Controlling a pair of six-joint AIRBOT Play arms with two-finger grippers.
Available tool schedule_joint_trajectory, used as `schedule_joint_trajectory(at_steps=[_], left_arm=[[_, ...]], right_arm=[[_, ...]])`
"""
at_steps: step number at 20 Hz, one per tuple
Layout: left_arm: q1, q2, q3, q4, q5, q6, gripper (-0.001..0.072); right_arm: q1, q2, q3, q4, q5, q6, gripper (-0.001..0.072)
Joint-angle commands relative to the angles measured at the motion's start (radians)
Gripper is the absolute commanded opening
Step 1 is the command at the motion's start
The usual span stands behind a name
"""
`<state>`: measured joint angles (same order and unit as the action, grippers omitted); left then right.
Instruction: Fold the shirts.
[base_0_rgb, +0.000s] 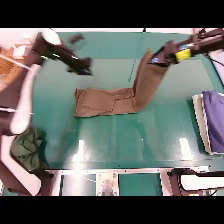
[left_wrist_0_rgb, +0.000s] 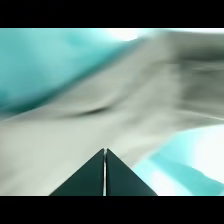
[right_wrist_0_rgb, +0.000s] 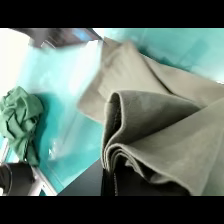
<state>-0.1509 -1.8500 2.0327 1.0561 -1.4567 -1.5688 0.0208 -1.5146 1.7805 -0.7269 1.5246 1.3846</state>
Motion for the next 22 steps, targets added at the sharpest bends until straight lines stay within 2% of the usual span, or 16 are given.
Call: schedule_joint_trajectory(at_steps=[1, 4, 6, 7, 8, 9, 11, 12, 17, 22], left_arm=[[0.212, 0.150, 0.000, 0.215, -0.138, -0.054, 0.0022], [0.338, 0.193, -0.004, 0.216, -0.185, -0.047, 0.0023], [0.387, 0.198, -0.004, 0.215, -0.179, -0.047, 0.0023], [0.400, 0.198, -0.004, 0.215, -0.178, -0.047, 0.0023], [0.406, 0.198, -0.004, 0.214, -0.174, -0.047, 0.0023], [0.409, 0.198, -0.004, 0.195, -0.163, -0.046, 0.0022], [0.409, 0.198, -0.004, 0.172, -0.137, -0.045, 0.0023], [0.409, 0.198, -0.004, 0.171, -0.136, -0.045, 0.0023], [0.409, 0.198, -0.004, 0.171, -0.138, -0.046, 0.0023], [0.409, 0.198, -0.004, 0.153, -0.163, -0.047, 0.0023]], right_arm=[[0.242, -0.062, 0.000, -0.070, -0.247, 0.075, 0.0018], [0.478, -0.216, 0.000, -0.065, -0.523, 0.075, 0.0019], [0.627, -0.347, 0.003, 0.006, -0.800, 0.072, 0.0025], [0.697, -0.420, 0.021, 0.020, -0.909, 0.070, 0.0250], [0.742, -0.485, 0.051, 0.018, -0.949, 0.070, 0.0598], [0.760, -0.529, 0.083, 0.005, -0.924, 0.071, 0.0618], [0.717, -0.518, 0.110, -0.079, -0.818, 0.081, 0.0614], [0.663, -0.489, 0.117, -0.126, -0.760, 0.118, 0.0576], [0.261, -0.318, 0.100, -0.213, -0.439, 0.134, 0.0520], [0.033, -0.269, -0.184, -0.191, -0.327, 0.123, 0.0531]])
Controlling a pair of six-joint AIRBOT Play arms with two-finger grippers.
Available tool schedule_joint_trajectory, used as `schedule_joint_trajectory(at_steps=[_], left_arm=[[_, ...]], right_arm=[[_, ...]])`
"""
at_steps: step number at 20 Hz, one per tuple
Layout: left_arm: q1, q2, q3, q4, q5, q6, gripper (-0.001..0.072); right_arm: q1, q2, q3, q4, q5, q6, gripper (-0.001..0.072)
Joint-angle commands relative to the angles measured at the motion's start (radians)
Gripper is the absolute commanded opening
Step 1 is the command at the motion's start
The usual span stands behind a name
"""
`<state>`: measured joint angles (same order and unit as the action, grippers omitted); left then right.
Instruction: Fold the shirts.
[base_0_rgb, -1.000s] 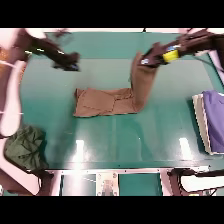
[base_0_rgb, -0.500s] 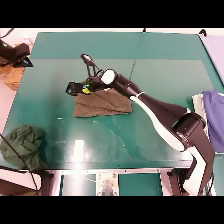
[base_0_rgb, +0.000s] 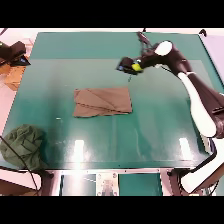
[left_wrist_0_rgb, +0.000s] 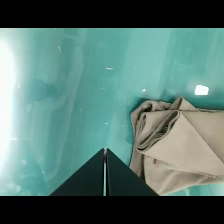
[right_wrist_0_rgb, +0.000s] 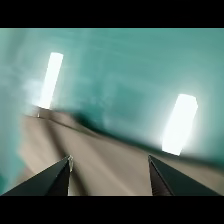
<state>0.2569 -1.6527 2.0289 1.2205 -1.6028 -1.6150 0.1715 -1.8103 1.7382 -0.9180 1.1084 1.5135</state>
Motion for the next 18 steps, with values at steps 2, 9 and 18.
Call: schedule_joint_trajectory(at_steps=[2, 9, 18], left_arm=[[0.001, 0.001, 0.000, -0.026, -0.021, 0.000, 0.0023], [-0.002, 0.001, 0.000, -0.047, -0.011, -0.008, 0.0023], [-0.002, 0.001, 0.000, -0.050, -0.023, -0.008, 0.0023]], right_arm=[[-0.143, 0.021, -0.317, 0.106, 0.052, -0.074, 0.0533], [-0.077, -0.060, -0.468, 0.451, 0.024, -0.294, 0.0582], [-0.145, 0.058, -0.108, 0.380, 0.082, -0.207, 0.0018]])
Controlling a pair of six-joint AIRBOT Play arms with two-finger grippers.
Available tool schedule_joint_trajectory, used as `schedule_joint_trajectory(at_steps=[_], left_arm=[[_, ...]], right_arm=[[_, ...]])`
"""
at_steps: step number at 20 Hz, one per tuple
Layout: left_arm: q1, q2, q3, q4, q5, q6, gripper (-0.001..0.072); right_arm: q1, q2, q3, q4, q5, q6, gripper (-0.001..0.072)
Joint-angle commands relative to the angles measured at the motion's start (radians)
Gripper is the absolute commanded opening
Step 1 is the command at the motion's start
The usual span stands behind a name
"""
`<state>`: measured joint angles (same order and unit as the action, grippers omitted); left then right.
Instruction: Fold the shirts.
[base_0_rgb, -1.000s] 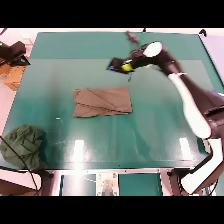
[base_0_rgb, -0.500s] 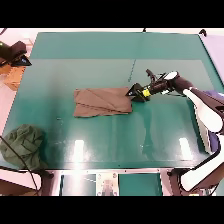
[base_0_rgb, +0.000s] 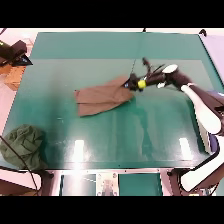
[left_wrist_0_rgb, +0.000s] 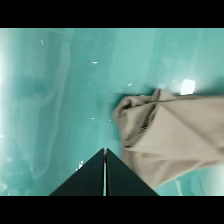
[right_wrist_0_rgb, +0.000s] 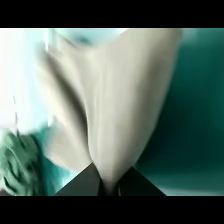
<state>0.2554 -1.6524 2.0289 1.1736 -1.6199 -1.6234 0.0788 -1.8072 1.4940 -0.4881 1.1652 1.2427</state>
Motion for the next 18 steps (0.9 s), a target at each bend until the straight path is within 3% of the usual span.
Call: schedule_joint_trajectory(at_steps=[1, 7, 13, 18], left_arm=[[0.000, 0.000, 0.000, -0.004, -0.005, 0.000, 0.0023], [0.000, 0.000, 0.000, -0.003, -0.003, 0.000, 0.0023], [0.000, 0.000, 0.000, -0.003, 0.015, -0.001, 0.0023], [0.000, 0.000, 0.000, -0.008, 0.035, -0.012, 0.0023]], right_arm=[[-0.095, 0.075, 0.204, -0.080, 0.047, 0.095, 0.0017], [-0.460, 0.099, 0.577, -0.226, 0.209, 0.242, 0.0017], [-0.870, 0.102, 0.584, -0.230, 0.246, 0.263, 0.0016], [-1.061, 0.115, 0.584, -0.256, 0.338, 0.315, 0.0016]])
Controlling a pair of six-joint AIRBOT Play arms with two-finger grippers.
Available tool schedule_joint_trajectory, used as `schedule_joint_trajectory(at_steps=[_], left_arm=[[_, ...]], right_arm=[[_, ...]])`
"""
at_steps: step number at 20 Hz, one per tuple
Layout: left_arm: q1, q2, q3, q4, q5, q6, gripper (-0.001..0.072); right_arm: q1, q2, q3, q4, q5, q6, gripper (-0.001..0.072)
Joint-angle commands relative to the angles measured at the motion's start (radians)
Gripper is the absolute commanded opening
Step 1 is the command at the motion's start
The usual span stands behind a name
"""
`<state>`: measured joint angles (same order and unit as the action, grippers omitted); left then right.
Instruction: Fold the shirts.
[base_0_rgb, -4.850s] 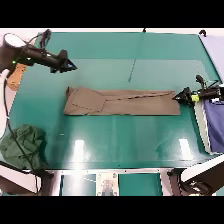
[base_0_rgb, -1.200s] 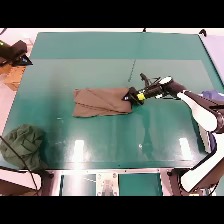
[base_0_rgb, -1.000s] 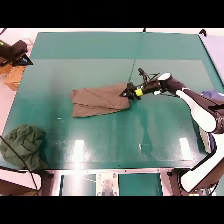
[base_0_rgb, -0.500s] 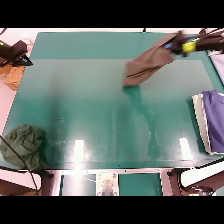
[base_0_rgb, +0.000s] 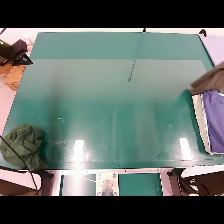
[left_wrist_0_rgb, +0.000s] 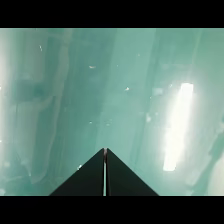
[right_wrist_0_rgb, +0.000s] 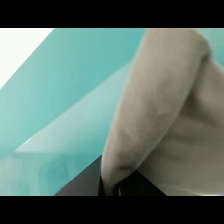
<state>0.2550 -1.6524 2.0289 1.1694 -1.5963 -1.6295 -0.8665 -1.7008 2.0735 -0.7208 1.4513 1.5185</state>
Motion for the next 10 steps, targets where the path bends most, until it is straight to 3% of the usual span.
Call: schedule_joint_trajectory(at_steps=[1, 7, 10], left_arm=[[0.000, 0.000, 0.000, -0.012, 0.011, -0.006, 0.0024], [0.000, 0.000, 0.000, -0.031, 0.006, -0.004, 0.0023], [0.000, 0.000, 0.000, -0.034, 0.005, -0.003, 0.0024]], right_arm=[[-0.145, 0.015, 0.005, -0.032, 0.066, 0.051, 0.0016], [-0.256, 0.082, 0.005, -0.116, 0.217, 0.128, 0.0016], [-0.274, 0.115, -0.009, -0.309, 0.359, 0.196, 0.0016]])
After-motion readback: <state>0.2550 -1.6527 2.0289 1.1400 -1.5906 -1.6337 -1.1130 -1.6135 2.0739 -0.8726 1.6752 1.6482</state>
